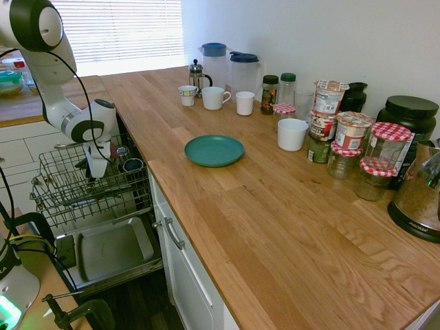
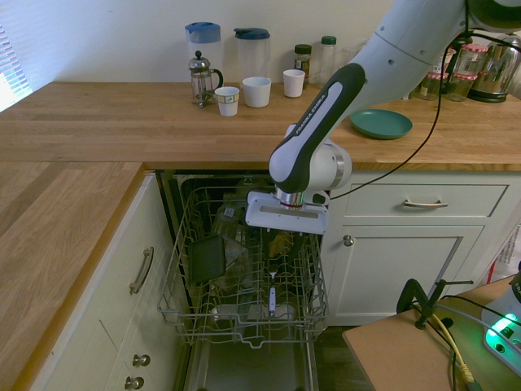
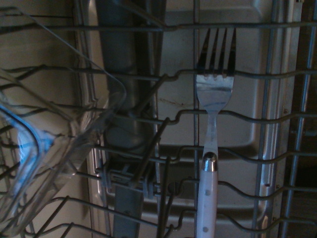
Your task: Put the fork in the dishwasher
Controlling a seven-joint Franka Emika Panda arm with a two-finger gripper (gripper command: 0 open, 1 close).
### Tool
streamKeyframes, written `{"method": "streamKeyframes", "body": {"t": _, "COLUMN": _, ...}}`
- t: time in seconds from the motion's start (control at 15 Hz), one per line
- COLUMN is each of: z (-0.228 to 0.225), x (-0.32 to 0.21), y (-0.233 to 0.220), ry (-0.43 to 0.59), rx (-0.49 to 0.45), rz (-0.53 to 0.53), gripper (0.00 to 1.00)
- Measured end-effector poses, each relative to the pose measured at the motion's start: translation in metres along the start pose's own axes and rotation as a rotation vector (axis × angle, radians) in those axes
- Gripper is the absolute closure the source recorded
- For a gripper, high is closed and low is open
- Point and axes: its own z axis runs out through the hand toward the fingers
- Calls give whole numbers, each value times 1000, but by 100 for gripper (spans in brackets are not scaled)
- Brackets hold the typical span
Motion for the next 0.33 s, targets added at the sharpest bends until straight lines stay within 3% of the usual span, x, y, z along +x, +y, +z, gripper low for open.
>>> {"method": "streamKeyframes", "body": {"t": 0.33, "z": -67, "x": -31, "y": 28, "ry": 60, "rx": 70, "rz": -24, "gripper": 0}}
